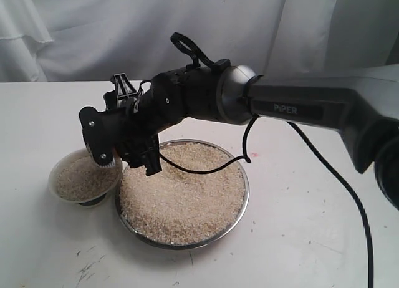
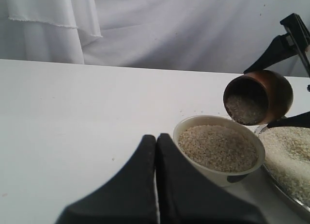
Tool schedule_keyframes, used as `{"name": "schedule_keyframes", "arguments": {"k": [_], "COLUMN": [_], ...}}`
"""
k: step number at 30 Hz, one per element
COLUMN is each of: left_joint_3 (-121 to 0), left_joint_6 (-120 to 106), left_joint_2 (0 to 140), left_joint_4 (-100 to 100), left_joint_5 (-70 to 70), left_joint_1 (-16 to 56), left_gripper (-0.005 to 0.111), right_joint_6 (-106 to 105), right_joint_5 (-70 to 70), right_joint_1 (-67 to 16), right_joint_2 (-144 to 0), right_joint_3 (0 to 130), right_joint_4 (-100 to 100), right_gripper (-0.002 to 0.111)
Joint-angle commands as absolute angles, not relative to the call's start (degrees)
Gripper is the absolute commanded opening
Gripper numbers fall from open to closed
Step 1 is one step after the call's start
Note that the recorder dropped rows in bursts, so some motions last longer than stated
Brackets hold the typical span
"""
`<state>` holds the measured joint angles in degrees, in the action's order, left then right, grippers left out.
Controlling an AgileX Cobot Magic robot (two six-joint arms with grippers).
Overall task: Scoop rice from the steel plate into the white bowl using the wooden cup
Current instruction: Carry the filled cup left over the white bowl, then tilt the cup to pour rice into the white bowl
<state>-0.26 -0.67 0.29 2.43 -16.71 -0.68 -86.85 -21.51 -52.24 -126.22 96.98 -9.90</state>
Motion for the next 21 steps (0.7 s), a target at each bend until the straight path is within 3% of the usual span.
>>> {"name": "schedule_keyframes", "arguments": {"k": [1,21], "left_joint_3": [0.00,0.00], "left_joint_6": [-0.49,-0.49], "left_joint_2": [0.00,0.00], "left_joint_4": [2.48,2.48], "left_joint_5": [-16.34,-16.34], "left_joint_1": [-0.60,-0.60], "left_gripper": [0.000,0.000], "right_joint_6": [-85.93,-84.79], "right_joint_5": [-16.24,-12.07], "right_joint_1": [-52.64,-54.28], "right_joint_2": [-125.81,-127.63], "right_joint_3": [97.66,97.66], "right_joint_4": [-7.93,5.14], "right_gripper": [0.000,0.000]}}
